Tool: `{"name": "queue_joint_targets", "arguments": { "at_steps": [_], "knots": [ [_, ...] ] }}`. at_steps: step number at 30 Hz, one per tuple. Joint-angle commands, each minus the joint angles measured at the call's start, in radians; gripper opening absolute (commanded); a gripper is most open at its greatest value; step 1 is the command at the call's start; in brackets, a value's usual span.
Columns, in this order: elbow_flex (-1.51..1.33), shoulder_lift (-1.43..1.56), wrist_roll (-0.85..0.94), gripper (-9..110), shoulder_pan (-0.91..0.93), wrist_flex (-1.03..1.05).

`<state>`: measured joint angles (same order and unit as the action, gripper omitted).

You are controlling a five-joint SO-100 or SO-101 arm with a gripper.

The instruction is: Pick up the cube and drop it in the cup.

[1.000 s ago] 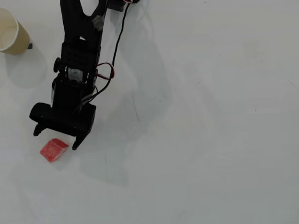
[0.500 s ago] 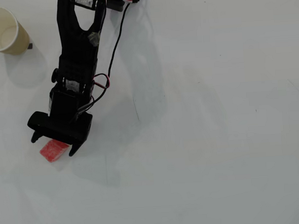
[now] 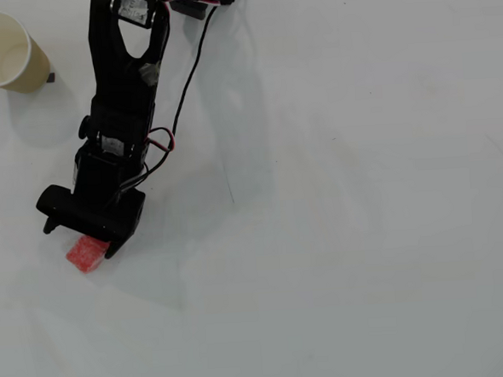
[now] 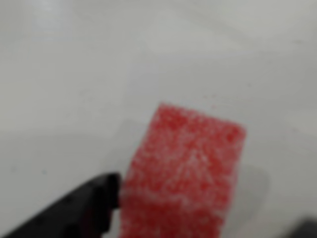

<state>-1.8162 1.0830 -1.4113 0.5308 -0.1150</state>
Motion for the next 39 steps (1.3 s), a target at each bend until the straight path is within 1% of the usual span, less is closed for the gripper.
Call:
{"name": "queue_joint_targets", "arguments": {
  "at_steps": [1,4,10,16,19,30,36,39],
  "knots": [
    [0.161,0.051,0.008,34,0.011,-0.038],
    [0.161,0.051,0.003,26,0.015,-0.040],
    [0.155,0.057,-0.005,13,0.021,-0.078],
    [0.150,0.058,-0.006,10,0.028,-0.097],
    [0.138,0.060,-0.006,6,0.034,-0.121],
    [0.124,0.086,-0.006,4,0.040,-0.143],
    [0.067,0.204,-0.006,4,0.058,-0.158],
    [-0.009,0.302,-0.006,4,0.072,-0.178]
  ]
}}
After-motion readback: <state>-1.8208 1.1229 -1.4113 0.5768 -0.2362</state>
